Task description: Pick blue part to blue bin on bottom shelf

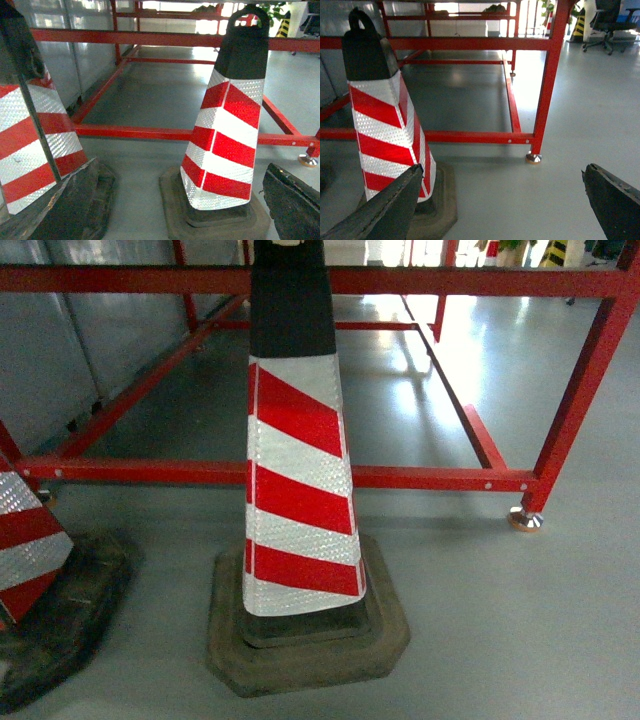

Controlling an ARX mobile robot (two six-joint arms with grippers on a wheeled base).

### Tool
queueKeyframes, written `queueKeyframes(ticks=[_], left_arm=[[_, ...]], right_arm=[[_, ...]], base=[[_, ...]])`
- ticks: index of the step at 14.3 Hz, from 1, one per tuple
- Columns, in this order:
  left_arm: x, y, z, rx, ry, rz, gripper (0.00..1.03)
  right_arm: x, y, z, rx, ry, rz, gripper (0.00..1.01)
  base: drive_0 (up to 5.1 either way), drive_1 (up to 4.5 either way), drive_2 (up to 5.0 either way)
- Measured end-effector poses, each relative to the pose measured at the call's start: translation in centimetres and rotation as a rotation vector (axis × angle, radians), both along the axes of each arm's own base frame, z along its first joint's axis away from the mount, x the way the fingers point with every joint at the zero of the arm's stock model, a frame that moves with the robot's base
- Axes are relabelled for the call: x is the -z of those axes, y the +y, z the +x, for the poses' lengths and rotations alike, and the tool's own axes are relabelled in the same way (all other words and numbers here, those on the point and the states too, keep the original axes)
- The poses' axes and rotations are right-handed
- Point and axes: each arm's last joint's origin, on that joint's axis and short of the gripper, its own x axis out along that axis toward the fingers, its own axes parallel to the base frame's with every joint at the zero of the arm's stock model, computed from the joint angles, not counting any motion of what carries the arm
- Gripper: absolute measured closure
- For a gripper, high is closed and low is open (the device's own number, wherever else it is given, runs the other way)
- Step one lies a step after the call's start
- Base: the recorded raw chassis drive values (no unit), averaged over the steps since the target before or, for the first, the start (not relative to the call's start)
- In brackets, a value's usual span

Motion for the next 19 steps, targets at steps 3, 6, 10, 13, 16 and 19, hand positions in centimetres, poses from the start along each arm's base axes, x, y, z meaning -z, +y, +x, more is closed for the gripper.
queueKeyframes(ticks=[3, 6, 10, 13, 16, 19], left_arm=[[0.0, -0.01, 0.0, 0.003, 0.0, 0.005, 0.05], [0.01, 0.0, 0.0, 0.0, 0.0, 0.006, 0.05], [-0.01, -0.01, 0.0, 0.002, -0.001, 0.006, 0.05], [-0.01, -0.01, 0.0, 0.002, -0.001, 0.006, 0.05], [0.0, -0.01, 0.0, 0.003, 0.0, 0.006, 0.05], [-0.01, 0.0, 0.0, 0.002, -0.001, 0.006, 0.05]], right_arm=[[-0.01, 0.0, 0.0, 0.0, -0.001, 0.001, 0.03], [-0.01, 0.0, 0.0, -0.001, -0.002, -0.003, 0.03], [-0.02, 0.0, 0.0, 0.0, -0.002, -0.004, 0.03], [-0.02, 0.0, 0.0, -0.001, -0.002, -0.004, 0.03], [-0.01, 0.0, 0.0, -0.001, -0.001, -0.004, 0.03], [-0.02, 0.0, 0.0, -0.001, -0.002, -0.004, 0.03]], base=[[0.0, 0.0, 0.0], [0.0, 0.0, 0.0], [0.0, 0.0, 0.0], [0.0, 0.0, 0.0], [0.0, 0.0, 0.0], [0.0, 0.0, 0.0]])
